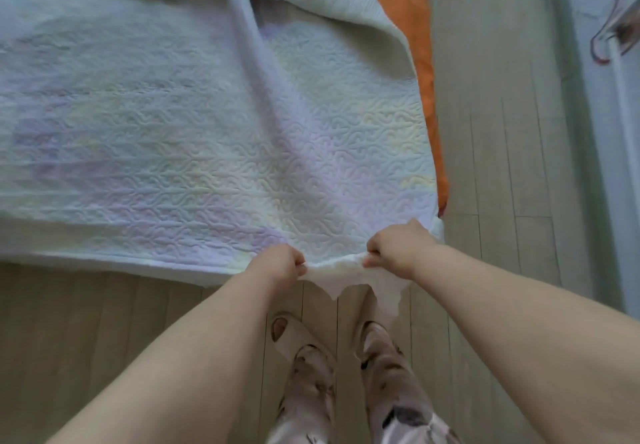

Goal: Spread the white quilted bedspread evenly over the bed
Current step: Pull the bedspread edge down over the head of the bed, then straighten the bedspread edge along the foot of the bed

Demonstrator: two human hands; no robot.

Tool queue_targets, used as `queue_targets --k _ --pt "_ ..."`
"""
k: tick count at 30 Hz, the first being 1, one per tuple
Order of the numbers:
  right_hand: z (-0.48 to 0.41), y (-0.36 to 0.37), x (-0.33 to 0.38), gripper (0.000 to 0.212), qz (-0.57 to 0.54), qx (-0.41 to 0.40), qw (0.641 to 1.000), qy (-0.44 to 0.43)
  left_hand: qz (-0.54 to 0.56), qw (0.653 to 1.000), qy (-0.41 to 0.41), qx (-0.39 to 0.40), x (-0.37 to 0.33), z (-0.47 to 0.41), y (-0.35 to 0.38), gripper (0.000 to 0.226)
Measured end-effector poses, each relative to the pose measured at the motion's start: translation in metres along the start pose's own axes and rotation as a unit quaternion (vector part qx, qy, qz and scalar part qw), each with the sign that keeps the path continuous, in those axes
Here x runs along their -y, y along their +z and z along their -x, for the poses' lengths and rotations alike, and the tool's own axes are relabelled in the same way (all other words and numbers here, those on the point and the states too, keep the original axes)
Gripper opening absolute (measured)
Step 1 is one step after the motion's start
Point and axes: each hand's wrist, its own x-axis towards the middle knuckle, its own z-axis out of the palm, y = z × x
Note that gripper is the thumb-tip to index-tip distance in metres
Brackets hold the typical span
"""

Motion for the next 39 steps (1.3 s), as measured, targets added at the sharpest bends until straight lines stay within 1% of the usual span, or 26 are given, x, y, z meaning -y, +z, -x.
queue_targets --k 2,4,6,8,12,16,21,24,26,30,31,33,35,39 --pt "-0.008 0.006 0.003 0.031 -0.003 0.005 1.000 -0.016 -0.043 0.999 -0.025 0.012 -0.002 -0.008 0.004 0.027" --pt "-0.012 0.007 0.006 0.038 -0.010 0.004 0.999 -0.039 -0.075 0.996 -0.038 0.008 -0.005 -0.013 0.006 0.029" --pt "-0.014 0.010 0.000 0.038 -0.056 0.003 0.997 -0.053 -0.082 0.996 -0.038 0.001 -0.015 -0.017 0.005 0.032" --pt "-0.012 0.010 -0.012 0.033 -0.122 -0.010 0.992 -0.044 -0.077 0.996 -0.033 -0.007 -0.031 -0.018 -0.003 0.036" --pt "-0.007 -0.001 -0.056 0.024 -0.144 -0.059 0.988 0.020 -0.054 0.997 -0.018 -0.048 -0.070 -0.029 -0.026 0.029" --pt "-0.005 -0.016 -0.101 0.024 -0.172 -0.104 0.973 0.115 -0.015 0.994 -0.017 -0.108 -0.114 -0.045 -0.044 0.019" --pt "-0.016 -0.023 -0.143 0.027 -0.217 -0.154 0.942 0.202 0.009 0.986 -0.011 -0.169 -0.170 -0.075 -0.051 0.026" --pt "-0.024 -0.020 -0.160 0.027 -0.244 -0.175 0.928 0.220 -0.001 0.980 -0.030 -0.196 -0.197 -0.099 -0.048 0.030" --pt "-0.030 -0.016 -0.171 0.028 -0.261 -0.183 0.922 0.222 -0.014 0.972 -0.050 -0.228 -0.215 -0.118 -0.044 0.038" --pt "-0.042 -0.003 -0.181 0.026 -0.311 -0.195 0.907 0.206 -0.013 0.954 -0.126 -0.270 -0.239 -0.148 -0.040 0.078" --pt "-0.046 0.000 -0.182 0.026 -0.320 -0.196 0.905 0.201 -0.011 0.952 -0.136 -0.273 -0.243 -0.155 -0.038 0.084" --pt "-0.053 0.003 -0.178 0.026 -0.333 -0.202 0.901 0.192 -0.003 0.949 -0.154 -0.276 -0.247 -0.165 -0.035 0.090" --pt "-0.060 0.003 -0.175 0.026 -0.343 -0.220 0.892 0.196 0.008 0.946 -0.170 -0.277 -0.248 -0.174 -0.036 0.085" --pt "-0.068 -0.007 -0.170 0.029 -0.341 -0.233 0.886 0.212 0.039 0.954 -0.174 -0.242 -0.244 -0.179 -0.046 0.061"
